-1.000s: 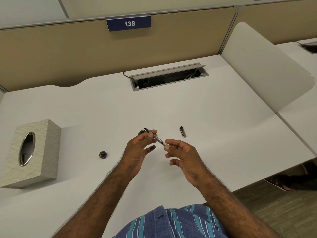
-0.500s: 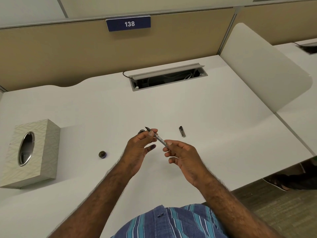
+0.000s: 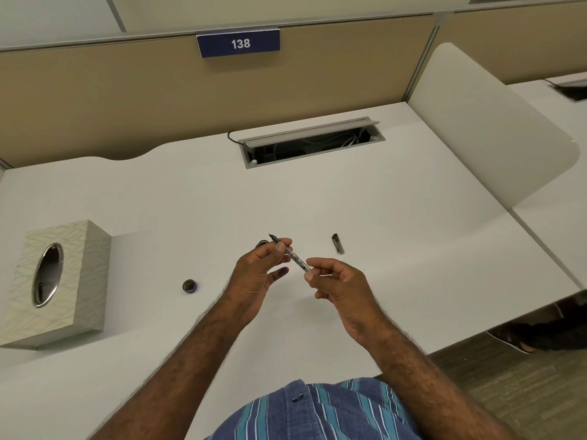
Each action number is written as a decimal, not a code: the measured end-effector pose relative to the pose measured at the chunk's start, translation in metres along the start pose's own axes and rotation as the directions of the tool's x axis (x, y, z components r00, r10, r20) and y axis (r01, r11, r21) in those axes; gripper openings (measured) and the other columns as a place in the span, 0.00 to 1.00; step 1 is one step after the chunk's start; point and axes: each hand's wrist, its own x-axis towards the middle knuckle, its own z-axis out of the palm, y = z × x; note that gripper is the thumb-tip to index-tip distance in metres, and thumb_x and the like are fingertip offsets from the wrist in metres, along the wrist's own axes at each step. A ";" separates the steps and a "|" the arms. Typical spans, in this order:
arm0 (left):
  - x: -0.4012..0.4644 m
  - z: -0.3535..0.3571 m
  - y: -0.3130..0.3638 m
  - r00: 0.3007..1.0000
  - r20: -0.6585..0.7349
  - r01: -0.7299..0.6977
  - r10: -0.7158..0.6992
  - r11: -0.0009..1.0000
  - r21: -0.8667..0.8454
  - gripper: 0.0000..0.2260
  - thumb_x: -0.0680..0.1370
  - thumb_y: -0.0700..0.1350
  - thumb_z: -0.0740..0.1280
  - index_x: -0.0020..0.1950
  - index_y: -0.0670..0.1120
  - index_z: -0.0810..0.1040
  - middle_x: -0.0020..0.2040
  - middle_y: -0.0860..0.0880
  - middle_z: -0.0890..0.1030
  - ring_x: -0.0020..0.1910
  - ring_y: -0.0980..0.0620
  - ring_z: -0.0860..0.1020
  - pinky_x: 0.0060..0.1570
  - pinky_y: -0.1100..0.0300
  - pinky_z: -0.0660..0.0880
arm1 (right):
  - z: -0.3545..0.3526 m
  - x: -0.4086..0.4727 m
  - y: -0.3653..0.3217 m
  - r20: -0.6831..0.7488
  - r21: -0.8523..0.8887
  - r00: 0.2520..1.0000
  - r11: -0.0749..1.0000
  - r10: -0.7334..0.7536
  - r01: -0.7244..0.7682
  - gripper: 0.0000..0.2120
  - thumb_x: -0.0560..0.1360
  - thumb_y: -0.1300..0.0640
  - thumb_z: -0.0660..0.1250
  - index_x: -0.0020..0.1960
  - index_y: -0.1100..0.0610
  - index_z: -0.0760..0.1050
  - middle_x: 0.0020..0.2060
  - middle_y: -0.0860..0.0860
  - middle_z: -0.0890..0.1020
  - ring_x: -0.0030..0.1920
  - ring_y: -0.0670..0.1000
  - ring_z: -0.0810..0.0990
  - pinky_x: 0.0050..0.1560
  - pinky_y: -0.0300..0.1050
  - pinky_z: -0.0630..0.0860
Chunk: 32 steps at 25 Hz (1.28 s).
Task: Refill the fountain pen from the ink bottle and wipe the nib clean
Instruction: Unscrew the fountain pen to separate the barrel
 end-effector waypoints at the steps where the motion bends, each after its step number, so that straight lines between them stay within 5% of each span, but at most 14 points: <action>1: 0.001 -0.001 0.000 1.000 -0.004 0.002 -0.002 1.000 -0.001 0.16 0.73 0.56 0.75 0.57 0.49 0.88 0.57 0.48 0.84 0.56 0.50 0.82 0.52 0.57 0.81 | -0.001 0.000 0.000 -0.004 0.001 1.000 1.000 0.004 -0.004 0.10 0.76 0.60 0.79 0.56 0.50 0.88 0.45 0.49 0.88 0.45 0.47 0.85 0.44 0.41 0.82; 12: 0.010 -0.019 0.003 0.997 -0.073 -0.011 0.006 0.998 -0.067 0.16 0.75 0.53 0.75 0.58 0.47 0.88 0.53 0.47 0.84 0.54 0.46 0.80 0.55 0.53 0.80 | -0.027 0.007 0.002 0.046 -0.154 0.999 0.988 0.027 -0.020 0.08 0.78 0.59 0.77 0.55 0.50 0.90 0.44 0.50 0.90 0.42 0.43 0.84 0.41 0.40 0.80; 18: 0.009 -0.022 0.006 0.995 -0.101 0.000 -0.014 0.991 -0.133 0.09 0.83 0.46 0.69 0.56 0.47 0.89 0.56 0.43 0.83 0.57 0.42 0.78 0.54 0.53 0.80 | -0.036 0.024 0.010 -0.120 -0.316 0.992 0.946 0.029 -0.066 0.04 0.79 0.56 0.75 0.50 0.50 0.89 0.44 0.45 0.89 0.43 0.42 0.83 0.42 0.34 0.77; 23: 0.005 -0.025 0.004 0.995 -0.097 0.006 -0.019 0.991 -0.134 0.09 0.82 0.47 0.70 0.56 0.48 0.89 0.58 0.42 0.83 0.57 0.42 0.78 0.53 0.54 0.80 | -0.029 0.057 0.019 -0.257 -0.657 0.942 0.754 -0.218 -0.005 0.04 0.79 0.56 0.75 0.53 0.52 0.88 0.50 0.51 0.85 0.53 0.54 0.81 0.58 0.46 0.75; 32: 0.000 -0.039 -0.002 0.996 -0.085 0.004 -0.013 0.995 -0.101 0.13 0.81 0.50 0.70 0.62 0.46 0.86 0.63 0.42 0.85 0.56 0.47 0.82 0.54 0.54 0.79 | 0.001 0.093 0.023 -0.334 -0.806 0.895 0.582 -0.294 -0.109 0.08 0.78 0.53 0.72 0.53 0.52 0.87 0.48 0.51 0.89 0.60 0.58 0.82 0.55 0.51 0.82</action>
